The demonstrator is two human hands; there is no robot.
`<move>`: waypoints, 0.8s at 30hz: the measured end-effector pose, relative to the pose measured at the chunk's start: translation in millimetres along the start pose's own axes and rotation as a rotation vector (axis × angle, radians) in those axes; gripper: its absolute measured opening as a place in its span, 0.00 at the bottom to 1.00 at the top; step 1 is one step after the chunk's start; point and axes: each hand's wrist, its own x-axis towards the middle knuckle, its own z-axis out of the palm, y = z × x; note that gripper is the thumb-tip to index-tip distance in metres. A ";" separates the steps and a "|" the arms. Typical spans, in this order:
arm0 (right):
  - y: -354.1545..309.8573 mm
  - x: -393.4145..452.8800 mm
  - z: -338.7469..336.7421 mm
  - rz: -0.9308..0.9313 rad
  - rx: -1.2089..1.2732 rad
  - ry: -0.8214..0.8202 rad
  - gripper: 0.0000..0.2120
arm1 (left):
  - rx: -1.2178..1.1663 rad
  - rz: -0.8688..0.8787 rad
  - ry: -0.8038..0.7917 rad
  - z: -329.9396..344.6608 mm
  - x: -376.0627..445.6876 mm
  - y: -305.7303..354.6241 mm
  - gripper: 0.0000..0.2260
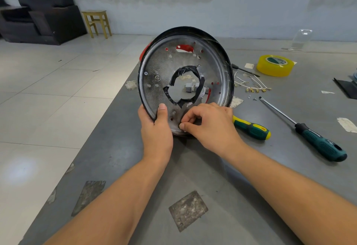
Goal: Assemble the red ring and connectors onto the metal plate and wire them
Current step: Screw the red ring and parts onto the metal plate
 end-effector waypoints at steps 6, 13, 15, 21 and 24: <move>1.0 0.5 -0.9 0.005 -0.003 -0.009 0.06 | 0.034 0.026 0.009 0.5 -1.1 -1.9 0.15; 2.9 -2.5 1.0 -0.014 -0.023 0.030 0.07 | 0.068 0.065 0.040 1.0 -2.3 -2.8 0.23; 3.4 -4.1 1.5 -0.029 -0.017 0.036 0.06 | 0.069 0.053 0.039 1.2 -2.5 -2.4 0.20; 5.9 -6.1 1.7 -0.063 0.012 0.029 0.06 | 0.044 0.019 0.028 1.2 -1.7 -1.9 0.18; 5.6 -6.9 2.0 -0.046 0.010 0.034 0.07 | 0.095 0.073 0.023 0.9 -3.2 -2.9 0.21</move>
